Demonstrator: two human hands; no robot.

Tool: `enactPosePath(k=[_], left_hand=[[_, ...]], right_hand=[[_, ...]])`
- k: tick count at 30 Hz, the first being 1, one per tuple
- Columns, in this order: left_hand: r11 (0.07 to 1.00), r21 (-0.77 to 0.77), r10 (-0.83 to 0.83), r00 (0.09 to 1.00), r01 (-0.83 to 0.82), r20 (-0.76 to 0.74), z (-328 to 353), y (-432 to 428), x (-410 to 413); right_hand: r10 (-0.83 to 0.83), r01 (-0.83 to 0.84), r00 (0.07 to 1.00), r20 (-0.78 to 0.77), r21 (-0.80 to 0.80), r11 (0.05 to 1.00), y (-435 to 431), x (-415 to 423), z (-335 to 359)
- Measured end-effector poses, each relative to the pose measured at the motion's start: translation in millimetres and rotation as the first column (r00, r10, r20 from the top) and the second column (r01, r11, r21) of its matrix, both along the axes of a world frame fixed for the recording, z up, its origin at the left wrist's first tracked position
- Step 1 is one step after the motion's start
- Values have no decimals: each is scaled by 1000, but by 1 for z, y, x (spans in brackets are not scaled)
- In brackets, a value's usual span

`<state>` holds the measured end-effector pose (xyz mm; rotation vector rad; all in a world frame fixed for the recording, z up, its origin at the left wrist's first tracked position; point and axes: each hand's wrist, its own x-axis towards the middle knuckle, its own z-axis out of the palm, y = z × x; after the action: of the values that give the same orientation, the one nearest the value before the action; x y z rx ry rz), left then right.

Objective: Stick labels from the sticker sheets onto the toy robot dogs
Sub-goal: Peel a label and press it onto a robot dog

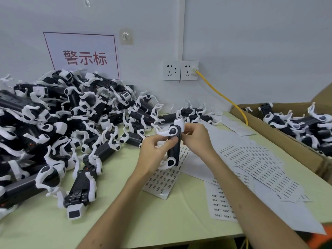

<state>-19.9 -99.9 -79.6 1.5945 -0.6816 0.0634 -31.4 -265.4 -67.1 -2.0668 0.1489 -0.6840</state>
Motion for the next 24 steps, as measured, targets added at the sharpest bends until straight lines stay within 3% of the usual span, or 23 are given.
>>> enactPosePath(k=[7,11,17,19,22,24], left_hand=[[999,-47,11,1000,-12,-22,-2,0,5],[988,-156,10,996,-23,-86,0,3,9],[864,-501,-185,895,-48,-405,8,8,12],[824,-562,-240,855,-71,-460,7,11,15],[745,-655,-314,800,-126,-511,6,12,17],[687,-711,-363,777,-148,-514,4,13,19]], right_hand=[[-127,137,981,149,-58,989,-2,0,-2],[-171,156,972,163,102,982,-5,1,0],[-71,13,985,159,338,941,2,-2,5],[62,-143,983,171,516,844,4,-4,8],[316,-377,918,239,773,511,7,-6,11],[455,-477,835,308,818,322,9,-9,11]])
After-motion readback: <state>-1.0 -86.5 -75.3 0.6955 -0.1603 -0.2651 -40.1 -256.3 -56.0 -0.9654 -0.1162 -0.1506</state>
